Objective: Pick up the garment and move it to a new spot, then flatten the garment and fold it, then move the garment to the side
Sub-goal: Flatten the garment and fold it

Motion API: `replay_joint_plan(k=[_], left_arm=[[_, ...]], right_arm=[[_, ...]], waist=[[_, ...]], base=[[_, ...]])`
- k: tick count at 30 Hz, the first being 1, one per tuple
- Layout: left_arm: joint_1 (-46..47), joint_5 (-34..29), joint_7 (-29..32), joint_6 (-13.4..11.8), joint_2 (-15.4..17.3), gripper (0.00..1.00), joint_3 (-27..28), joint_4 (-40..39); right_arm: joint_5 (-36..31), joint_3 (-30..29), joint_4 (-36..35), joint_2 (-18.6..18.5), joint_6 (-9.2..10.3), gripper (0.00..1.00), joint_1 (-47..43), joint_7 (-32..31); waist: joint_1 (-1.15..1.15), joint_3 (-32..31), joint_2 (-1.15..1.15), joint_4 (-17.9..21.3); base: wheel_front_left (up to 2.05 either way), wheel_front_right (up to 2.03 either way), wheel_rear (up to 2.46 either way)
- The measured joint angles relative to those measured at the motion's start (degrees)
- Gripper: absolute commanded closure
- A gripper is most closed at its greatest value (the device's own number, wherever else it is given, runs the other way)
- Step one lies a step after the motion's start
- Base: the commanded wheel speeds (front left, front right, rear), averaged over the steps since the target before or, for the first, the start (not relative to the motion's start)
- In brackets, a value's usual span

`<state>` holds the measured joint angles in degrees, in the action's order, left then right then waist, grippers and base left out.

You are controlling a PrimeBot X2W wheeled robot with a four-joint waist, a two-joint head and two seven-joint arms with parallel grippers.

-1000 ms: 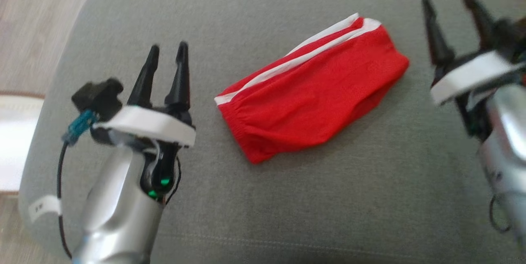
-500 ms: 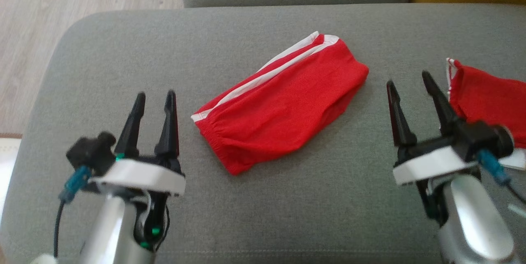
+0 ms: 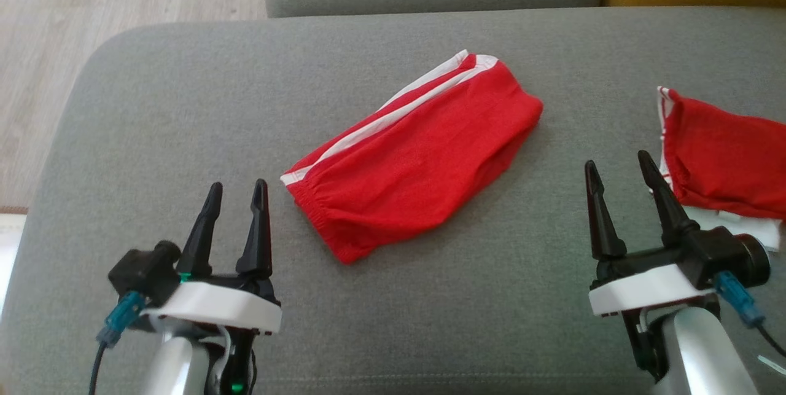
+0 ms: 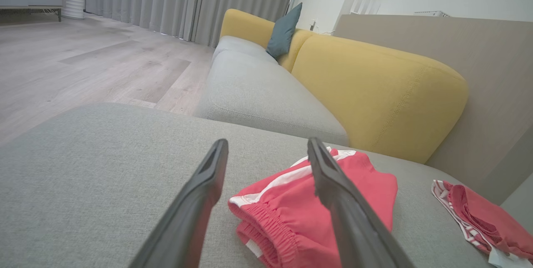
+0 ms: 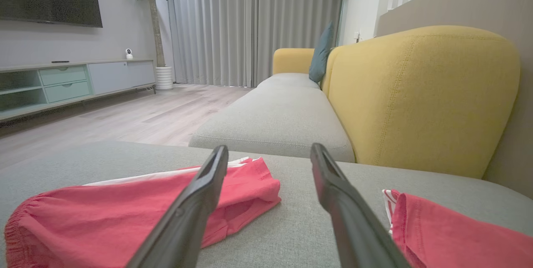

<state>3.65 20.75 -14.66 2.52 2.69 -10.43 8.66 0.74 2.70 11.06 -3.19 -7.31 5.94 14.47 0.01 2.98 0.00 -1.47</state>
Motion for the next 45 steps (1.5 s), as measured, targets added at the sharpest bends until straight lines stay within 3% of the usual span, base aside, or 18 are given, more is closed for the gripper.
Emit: replay_joint_plan(k=[3, 6, 14, 18, 26, 35, 45], left_arm=[[0.10, -0.01, 0.00, -0.01, 0.02, 0.00, -0.15, 0.02], [0.27, -0.58, 0.00, 0.00, 0.02, 0.00, -0.74, 0.09], [1.48, -0.55, 0.00, 0.01, 0.01, 0.00, -2.21, 0.83], [2.60, -0.41, 0.00, 0.03, 0.02, 0.00, -3.50, 1.13], [5.79, 0.63, 0.00, 0.00, -0.07, 0.00, -5.89, 1.16], [7.64, 0.32, 0.00, -0.43, -0.09, 0.00, -6.45, 2.33], [7.64, 0.33, 0.00, -0.53, -0.10, 0.00, -7.23, 2.53]], right_arm=[[1.04, -0.53, 0.27, 0.19, 0.00, 0.00, 0.01, 0.00], [6.86, -1.46, 1.56, 0.26, 0.00, 0.00, 0.18, -1.51], [29.64, -3.71, 7.50, 0.37, 0.01, 0.00, 3.75, -12.15], [36.75, -6.31, 12.99, 0.37, 0.01, 0.00, 8.76, -16.91], [42.08, -12.78, 25.69, 0.35, 0.02, 0.00, 19.81, -22.85], [41.95, -20.39, 35.10, -1.64, 0.29, 0.00, 30.41, -24.59], [43.87, -19.08, 38.22, -2.70, 0.29, 0.00, 32.70, -26.19]], waist=[[0.00, 0.46, 0.00, -0.46], [0.00, 1.22, 0.00, -1.42], [0.00, 3.92, 0.00, -4.76], [0.00, 5.63, 0.00, -6.77], [-0.01, 9.87, 0.00, -11.34], [-0.01, 13.24, 0.00, -16.25], [-0.01, 12.98, 0.00, -17.36]], base=[[0.00, 0.00, 0.00], [0.00, 0.00, 0.00], [0.00, 0.00, 0.00], [0.00, 0.00, 0.00], [0.00, 0.00, 0.00], [0.00, 0.00, 0.00], [0.00, 0.00, 0.00]])
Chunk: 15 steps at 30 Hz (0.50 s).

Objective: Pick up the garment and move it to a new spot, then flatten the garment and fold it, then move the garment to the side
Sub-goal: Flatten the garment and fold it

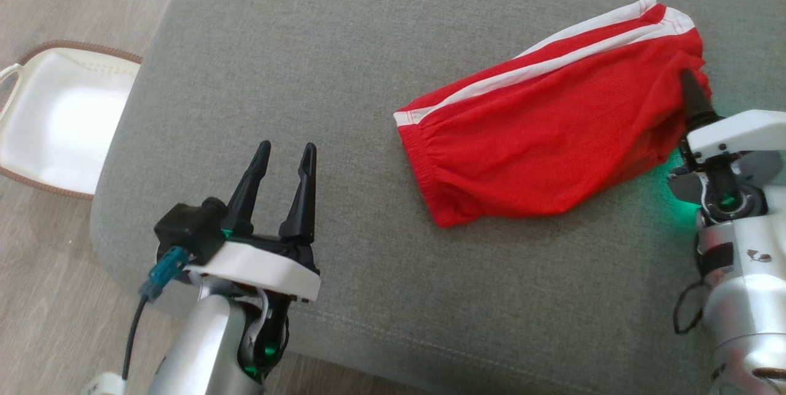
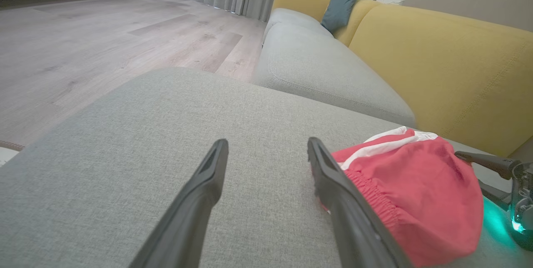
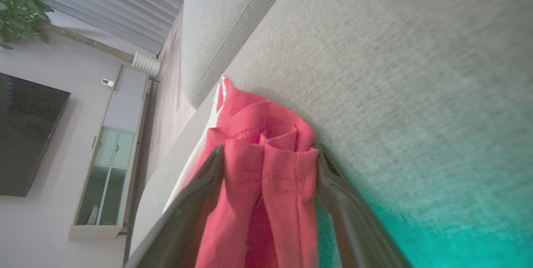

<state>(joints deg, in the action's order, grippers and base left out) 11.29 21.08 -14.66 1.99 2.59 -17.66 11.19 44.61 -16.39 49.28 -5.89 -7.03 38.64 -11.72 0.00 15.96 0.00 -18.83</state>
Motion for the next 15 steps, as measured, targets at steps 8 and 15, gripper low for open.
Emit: replay_joint_plan(k=[8, 15], left_arm=[[-0.01, -0.01, 0.00, -0.04, -0.01, 0.00, -0.18, 0.19], [0.00, -0.01, 0.00, -0.04, -0.01, 0.00, -0.35, 0.23]], right_arm=[[3.98, 6.90, -1.70, 0.11, -0.01, 0.00, -0.73, -1.49], [2.12, 8.09, -1.16, 0.36, -0.01, 0.00, -0.74, -0.88]], waist=[[0.00, -0.32, 0.00, 0.94], [0.00, -0.25, 0.00, 0.97]], base=[[0.00, 0.00, 0.00], [0.00, 0.00, 0.00]])
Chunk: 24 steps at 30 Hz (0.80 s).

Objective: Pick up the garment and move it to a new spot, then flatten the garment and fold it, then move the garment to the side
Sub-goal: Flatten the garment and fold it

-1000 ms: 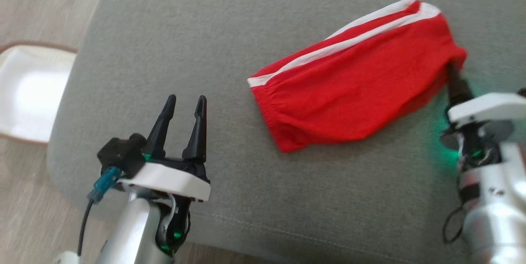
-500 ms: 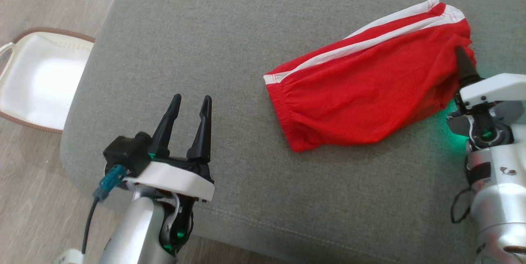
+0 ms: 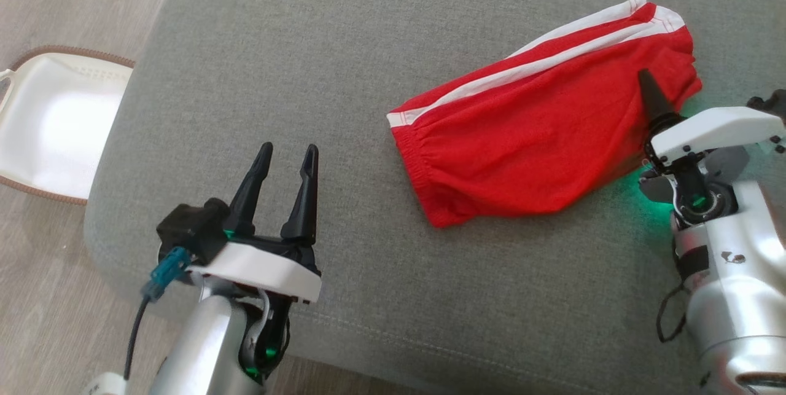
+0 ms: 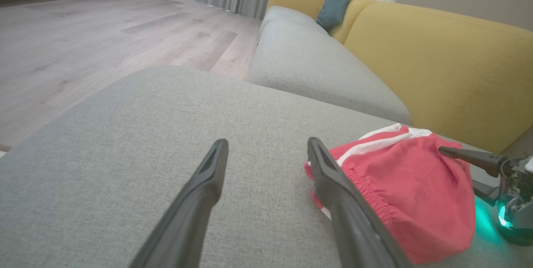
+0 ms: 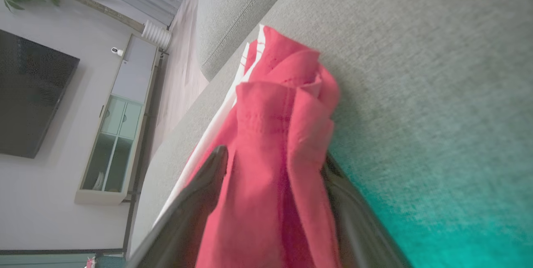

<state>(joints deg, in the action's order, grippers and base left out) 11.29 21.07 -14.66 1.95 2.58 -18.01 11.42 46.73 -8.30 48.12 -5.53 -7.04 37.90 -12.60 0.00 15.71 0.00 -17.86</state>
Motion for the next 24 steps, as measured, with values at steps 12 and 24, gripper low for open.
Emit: replay_joint_plan(k=[12, 24], left_arm=[[0.30, 0.45, 0.00, -0.42, 0.00, 0.00, -0.90, 0.26], [0.99, 0.76, 0.00, -0.43, -0.08, 0.00, -0.11, 1.33]], right_arm=[[-7.84, -4.61, 7.13, 0.51, -0.01, 0.00, 5.74, 3.05], [-7.84, -4.99, 9.96, 1.49, -0.03, 1.00, 6.71, 7.82]], waist=[[0.00, 1.34, 0.00, -0.56], [0.00, -0.18, 0.00, 1.60]], base=[[0.00, 0.00, 0.00], [0.00, 0.00, 0.00]])
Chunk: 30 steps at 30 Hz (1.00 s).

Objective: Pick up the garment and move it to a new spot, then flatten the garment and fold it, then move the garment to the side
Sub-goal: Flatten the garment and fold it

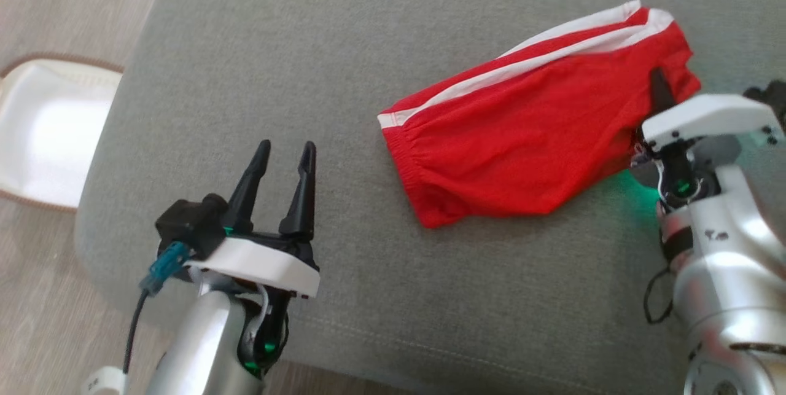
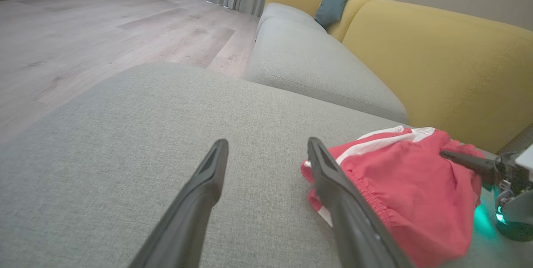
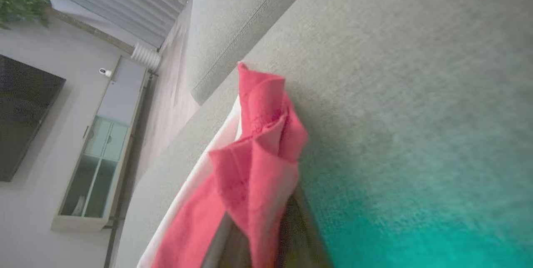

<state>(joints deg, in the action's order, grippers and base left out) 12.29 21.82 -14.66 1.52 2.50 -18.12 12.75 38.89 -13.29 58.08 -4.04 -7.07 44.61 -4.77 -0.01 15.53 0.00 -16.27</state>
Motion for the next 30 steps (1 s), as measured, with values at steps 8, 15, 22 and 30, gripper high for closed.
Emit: replay_joint_plan(k=[8, 15, 22, 30], left_arm=[[-0.71, -0.56, 0.00, 0.05, -0.01, 0.00, 0.67, 0.27], [-3.86, -0.73, 0.00, 0.02, 0.01, 0.00, 2.04, 0.33], [-4.16, -0.80, 0.00, 0.03, 0.01, 0.00, 2.22, 0.27], [-4.65, -1.18, 0.00, 0.10, 0.01, 0.00, 2.37, 0.51]], right_arm=[[5.11, 0.23, -3.85, 0.42, -0.03, 1.00, -8.38, 4.32], [6.50, -2.04, -5.43, 0.59, -0.03, 1.00, -16.97, 8.38], [11.52, -2.13, -5.66, 0.64, -0.03, 1.00, -19.41, 8.38], [14.63, 2.68, -9.77, 0.70, -0.03, 1.00, -19.37, 8.90]], waist=[[0.00, -3.60, 0.00, 4.20], [0.01, -7.29, 0.00, 8.08], [0.01, -8.91, 0.00, 9.58], [0.01, -9.57, 0.00, 8.57]], base=[[0.00, 0.00, 0.00], [0.00, 0.00, 0.00], [0.00, 0.00, 0.00], [0.00, 0.00, 0.00]])
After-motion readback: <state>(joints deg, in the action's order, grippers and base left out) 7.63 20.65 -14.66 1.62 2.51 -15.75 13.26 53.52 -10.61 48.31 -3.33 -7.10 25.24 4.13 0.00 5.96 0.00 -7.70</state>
